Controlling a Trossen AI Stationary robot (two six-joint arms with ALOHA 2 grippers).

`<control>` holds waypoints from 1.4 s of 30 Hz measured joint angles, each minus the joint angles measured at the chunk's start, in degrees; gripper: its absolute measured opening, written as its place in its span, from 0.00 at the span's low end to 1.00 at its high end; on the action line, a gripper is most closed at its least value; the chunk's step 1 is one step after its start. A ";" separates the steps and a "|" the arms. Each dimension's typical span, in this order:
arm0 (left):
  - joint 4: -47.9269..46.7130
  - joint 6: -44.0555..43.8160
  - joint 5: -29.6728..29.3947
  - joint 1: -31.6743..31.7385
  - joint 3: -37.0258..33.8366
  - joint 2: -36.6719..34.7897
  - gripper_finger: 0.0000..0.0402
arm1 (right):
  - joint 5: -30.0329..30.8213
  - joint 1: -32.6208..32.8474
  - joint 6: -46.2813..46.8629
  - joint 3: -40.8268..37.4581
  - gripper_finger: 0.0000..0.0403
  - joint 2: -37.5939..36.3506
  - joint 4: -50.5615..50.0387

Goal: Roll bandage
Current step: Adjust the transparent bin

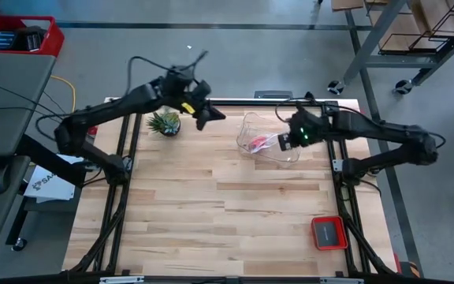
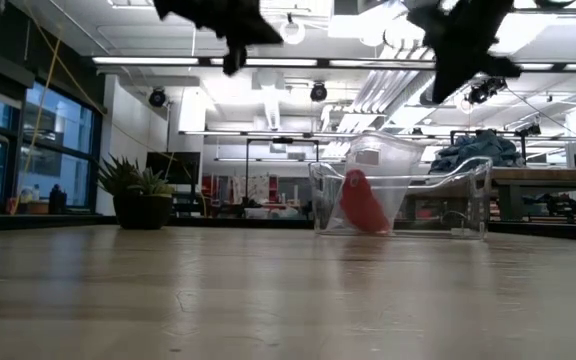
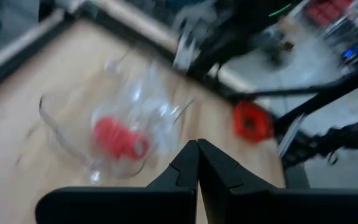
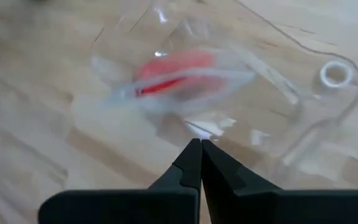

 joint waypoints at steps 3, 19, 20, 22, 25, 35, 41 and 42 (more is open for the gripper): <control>1.15 0.05 -0.16 -0.68 -0.47 -4.14 0.00 | -2.81 -7.42 -2.50 -4.34 0.00 0.00 7.89; 3.05 8.95 -4.53 -11.66 -0.57 -9.65 0.00 | -16.71 -38.18 -6.55 -18.62 0.00 4.90 29.52; 3.45 8.40 -4.53 -11.97 -0.57 -9.65 0.00 | -16.72 -38.39 -6.33 -18.98 0.00 5.42 30.61; 6.13 7.50 -4.52 -12.32 -1.24 -9.60 0.00 | -16.77 -38.50 -5.97 -19.32 0.00 6.96 32.30; 13.88 3.21 -4.60 -12.57 -5.02 -10.36 0.00 | -18.21 -38.49 -5.94 -19.32 0.00 9.83 38.13; 35.41 -12.86 -10.66 -12.66 -21.96 -21.41 0.00 | -21.97 -38.71 -1.40 -19.25 0.00 23.50 60.47; 32.35 -13.65 -15.72 -12.66 -23.83 -26.83 0.00 | -22.37 -38.43 0.91 -19.23 0.00 32.06 73.91; 32.15 -13.78 -16.00 -12.66 -23.83 -27.41 0.00 | -23.00 -38.12 1.86 -19.23 0.00 33.15 75.33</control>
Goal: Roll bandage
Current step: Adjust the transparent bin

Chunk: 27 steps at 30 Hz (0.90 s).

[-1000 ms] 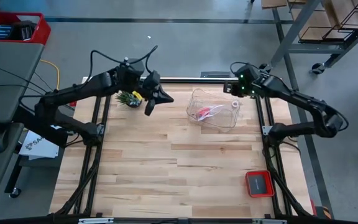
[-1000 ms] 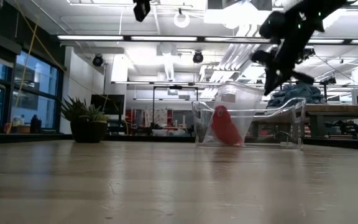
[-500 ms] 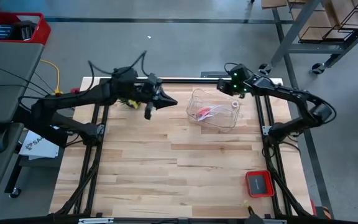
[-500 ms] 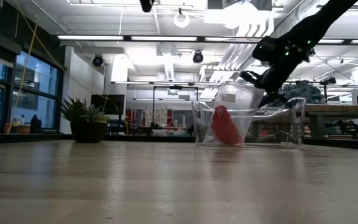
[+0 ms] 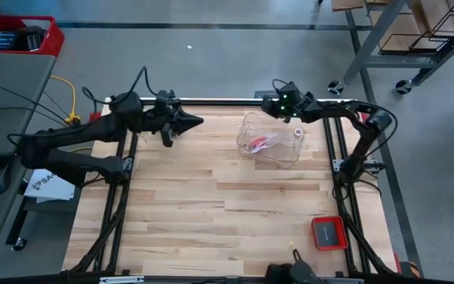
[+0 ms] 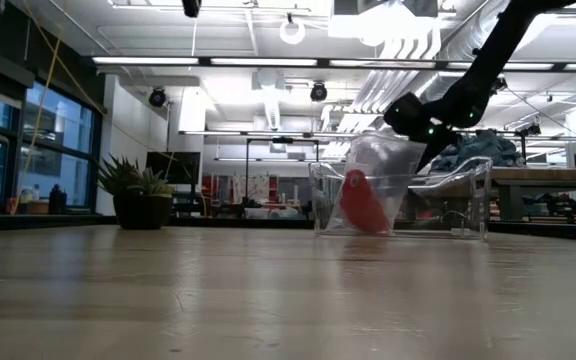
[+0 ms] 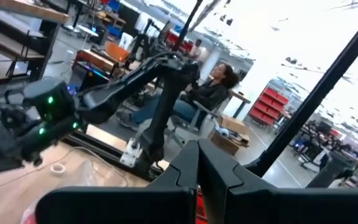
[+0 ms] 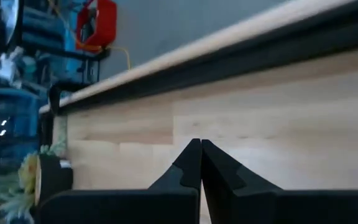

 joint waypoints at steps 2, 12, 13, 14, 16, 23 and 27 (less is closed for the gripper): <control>-0.23 -0.35 -0.13 0.00 0.00 -1.20 0.00 | -1.39 1.27 0.83 0.00 0.00 1.76 1.90; -1.69 1.11 -2.43 0.00 0.02 -5.11 0.00 | -2.64 11.76 -1.58 0.00 0.00 2.85 3.88; -2.25 1.14 -2.41 0.00 0.02 -5.12 0.00 | -2.62 12.83 -1.58 0.00 0.00 2.85 3.87; -2.77 1.12 -2.42 -0.09 0.02 -5.12 0.00 | -2.61 13.81 -1.51 0.00 0.00 2.85 3.95; -3.99 1.20 -2.43 -0.71 0.02 -5.10 0.00 | -2.61 15.78 -1.09 0.00 0.00 2.85 3.95; -7.09 2.44 -4.64 -4.11 0.02 -5.06 0.00 | -2.57 21.45 0.17 0.02 0.00 2.85 4.61; -5.44 3.70 -6.41 -6.42 -1.62 -5.28 0.00 | -0.80 22.74 -1.30 0.02 0.00 1.34 4.44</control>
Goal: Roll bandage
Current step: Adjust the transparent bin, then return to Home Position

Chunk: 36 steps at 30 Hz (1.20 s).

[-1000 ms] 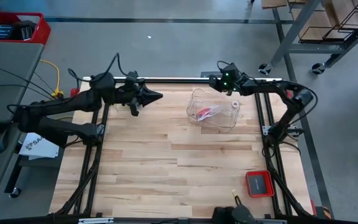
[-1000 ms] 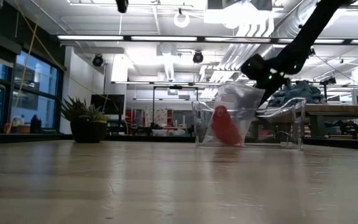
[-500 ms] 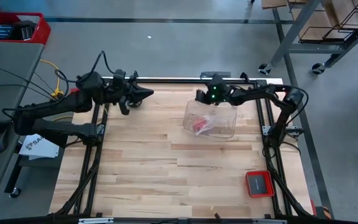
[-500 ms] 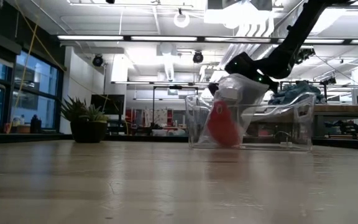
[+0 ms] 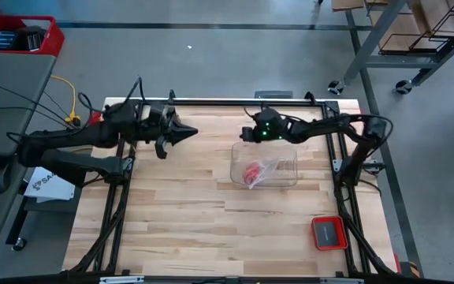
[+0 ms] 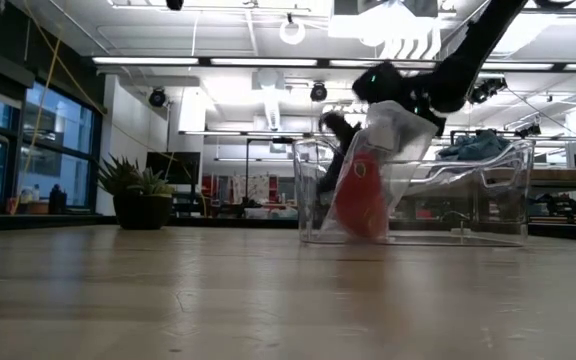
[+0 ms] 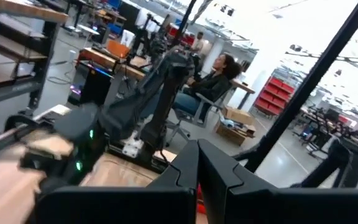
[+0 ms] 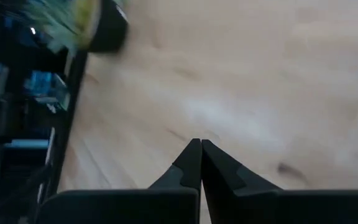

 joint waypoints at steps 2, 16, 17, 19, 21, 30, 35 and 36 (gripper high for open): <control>3.58 -0.26 -0.07 -0.59 -3.13 -0.72 0.00 | 2.68 0.25 -2.24 0.00 0.00 -2.53 0.34; 30.34 -5.58 -1.90 1.77 -31.57 -9.72 0.00 | 4.33 -3.77 -22.05 0.00 0.00 -29.69 0.04; 31.88 -5.57 -3.00 1.77 -33.34 -10.54 0.00 | 4.34 -3.55 -22.10 0.02 0.00 -31.61 -0.60; 34.29 -6.08 -5.74 1.75 -36.71 -12.16 0.00 | 4.46 -2.77 -20.43 0.02 0.00 -35.23 -2.45; 35.73 -8.35 -8.82 1.24 -40.51 -13.45 0.00 | 4.50 -1.57 -18.81 0.02 0.00 -38.32 -4.09; 46.01 -14.47 -19.08 -4.80 -52.78 -15.04 0.00 | 12.17 11.28 -15.28 0.07 0.00 -44.42 -6.20; 40.52 -11.62 -21.62 -6.39 -52.74 -14.18 0.00 | 17.41 23.23 -11.75 0.05 0.00 -39.90 -6.18; 39.45 -11.60 -21.98 -6.39 -52.74 -13.95 0.00 | 18.61 25.24 -11.10 0.04 0.00 -38.71 -5.06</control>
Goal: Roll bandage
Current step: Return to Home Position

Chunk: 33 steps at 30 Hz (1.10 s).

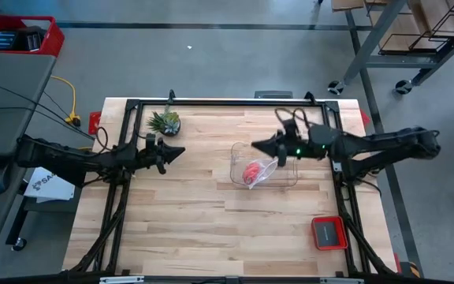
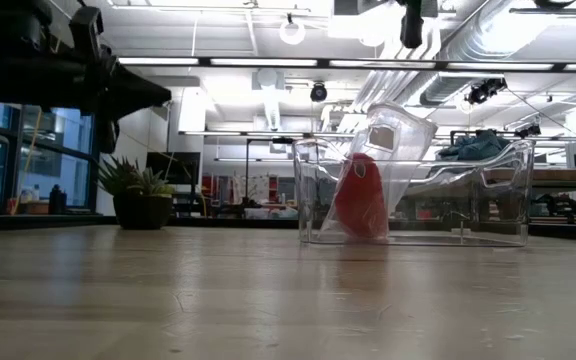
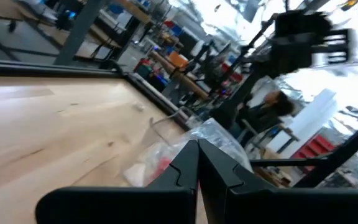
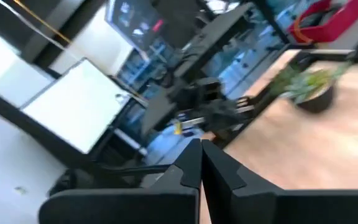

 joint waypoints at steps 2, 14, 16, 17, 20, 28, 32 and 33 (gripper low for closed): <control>-0.02 -0.28 -0.18 0.00 0.00 0.34 0.00 | 1.84 3.19 0.65 0.00 0.00 1.78 2.79; -1.95 -1.43 4.65 0.00 0.01 0.34 0.00 | 5.91 7.88 -12.04 0.00 0.00 -9.05 -2.75; -3.00 -1.44 6.64 0.00 0.00 0.39 0.00 | 5.90 7.97 -14.67 0.00 0.00 -12.89 -8.80; -3.35 -1.42 7.20 0.00 0.00 0.42 0.00 | 5.91 8.18 -15.24 0.00 0.00 -14.76 -11.85; -4.48 -1.41 7.32 0.00 0.01 0.45 0.00 | 5.71 9.60 -17.67 -0.23 0.00 -20.05 -20.97; -5.25 -1.40 7.30 0.02 0.01 0.45 0.00 | 1.07 11.23 -22.30 -13.47 0.00 -37.66 -20.31; -5.50 -1.40 7.30 0.02 0.02 0.45 0.00 | 1.33 10.89 -26.83 -22.63 0.00 -46.14 -7.63; -5.47 -1.40 7.30 0.02 0.02 0.45 0.00 | 1.82 10.62 -28.34 -24.77 0.00 -47.72 -4.77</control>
